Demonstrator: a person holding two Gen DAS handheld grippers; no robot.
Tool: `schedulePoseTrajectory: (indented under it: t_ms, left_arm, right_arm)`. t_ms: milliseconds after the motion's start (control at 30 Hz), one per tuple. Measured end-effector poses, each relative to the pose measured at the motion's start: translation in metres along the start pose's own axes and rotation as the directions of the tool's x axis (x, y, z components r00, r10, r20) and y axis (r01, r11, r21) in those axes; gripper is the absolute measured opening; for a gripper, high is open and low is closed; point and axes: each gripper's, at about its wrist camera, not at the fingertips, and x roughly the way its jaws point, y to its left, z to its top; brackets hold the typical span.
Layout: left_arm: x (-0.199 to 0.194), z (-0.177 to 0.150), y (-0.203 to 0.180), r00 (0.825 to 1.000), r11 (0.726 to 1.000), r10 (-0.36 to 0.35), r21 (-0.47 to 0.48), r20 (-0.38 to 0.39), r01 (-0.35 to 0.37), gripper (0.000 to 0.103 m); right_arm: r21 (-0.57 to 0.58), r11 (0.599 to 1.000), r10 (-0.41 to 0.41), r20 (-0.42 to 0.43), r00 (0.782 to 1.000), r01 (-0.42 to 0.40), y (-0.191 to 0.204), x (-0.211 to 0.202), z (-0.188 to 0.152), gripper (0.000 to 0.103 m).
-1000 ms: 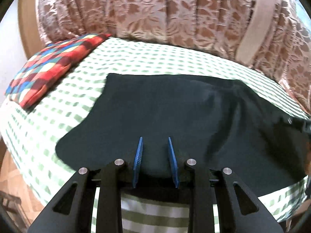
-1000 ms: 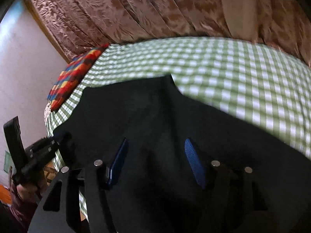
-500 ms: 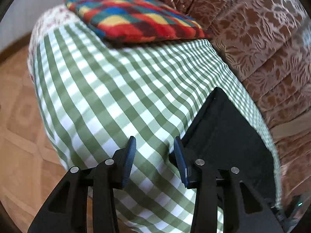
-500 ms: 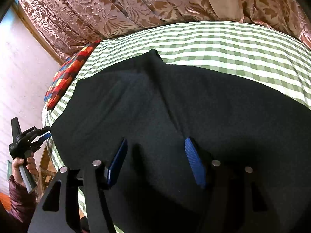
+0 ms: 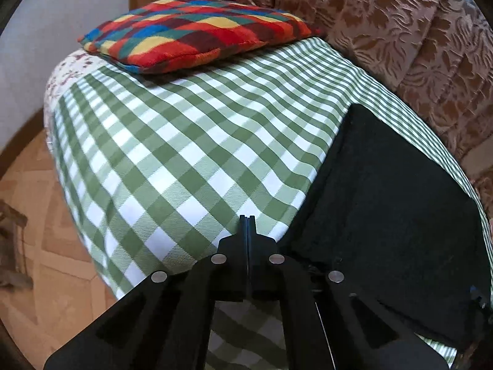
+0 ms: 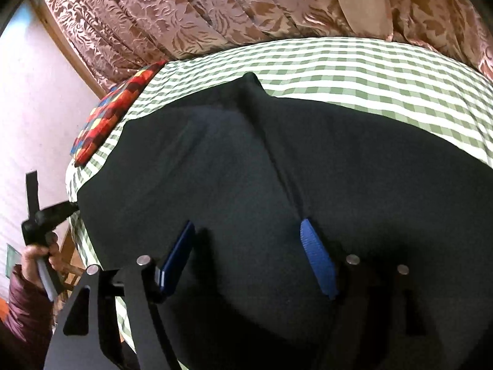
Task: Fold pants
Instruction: 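Grasp the black trouser waist edge with the left gripper while the right gripper opens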
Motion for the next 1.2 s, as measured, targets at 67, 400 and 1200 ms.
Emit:
schedulePoseTrajectory:
  t_ms: [67,400,1200]
  left_arm:
    - [-0.016,0.002,-0.006,0.998,1.000,0.006,0.017,0.058,-0.007,0.000]
    - [-0.054,0.001,-0.165,0.897,0.811,-0.442,0.416,-0.025,0.411,0.000]
    - [0.040,-0.008,-0.306,0.836,0.735,-0.474,0.400,-0.276,0.548,0.001]
  right_arm:
    - [0.009,1.000,0.014,-0.005,1.000,-0.014,-0.001,-0.004,0.002,0.072]
    - [0.105,0.993,-0.055,0.103,0.993,0.044,-0.038,-0.053,0.017,0.044]
    - [0.249,0.956,-0.191,0.141,0.971,0.152,-0.112,-0.045,-0.001,0.034]
